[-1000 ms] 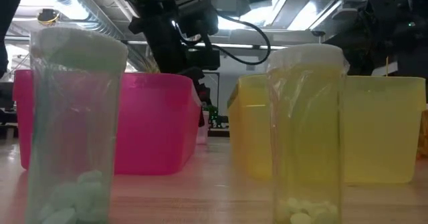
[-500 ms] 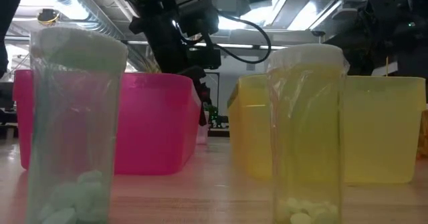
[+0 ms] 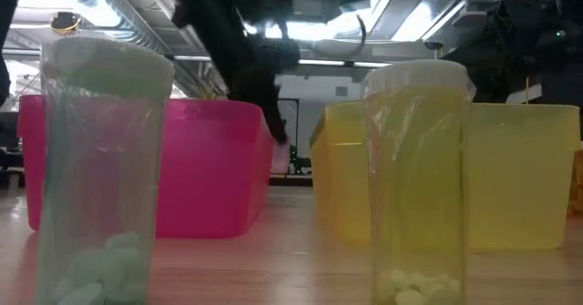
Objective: Pick and place medicine bottles into bin by pill shape (circle, oval)
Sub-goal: Put the pink tablet bottle into the red bin
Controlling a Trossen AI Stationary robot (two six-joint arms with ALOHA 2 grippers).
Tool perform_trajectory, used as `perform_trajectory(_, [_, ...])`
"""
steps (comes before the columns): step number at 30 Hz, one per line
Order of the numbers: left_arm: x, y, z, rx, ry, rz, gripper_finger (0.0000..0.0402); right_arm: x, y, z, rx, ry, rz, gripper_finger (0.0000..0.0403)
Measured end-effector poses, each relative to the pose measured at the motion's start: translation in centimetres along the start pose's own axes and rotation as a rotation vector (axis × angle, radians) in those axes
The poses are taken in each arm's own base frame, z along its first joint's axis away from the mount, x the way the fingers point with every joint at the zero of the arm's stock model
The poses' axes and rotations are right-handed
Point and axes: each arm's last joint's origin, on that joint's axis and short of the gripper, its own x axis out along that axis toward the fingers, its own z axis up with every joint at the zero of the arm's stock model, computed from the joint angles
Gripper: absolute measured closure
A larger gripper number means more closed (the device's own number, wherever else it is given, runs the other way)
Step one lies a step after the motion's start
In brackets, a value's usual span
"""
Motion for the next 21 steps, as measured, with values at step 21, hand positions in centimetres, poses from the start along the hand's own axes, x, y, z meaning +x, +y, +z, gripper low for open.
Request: perform_trajectory(21, [-6.4,-11.5,-3.9,0.150,0.038,-0.204,0.0311,0.0,0.0,0.0,0.001,0.000,0.000,0.0095])
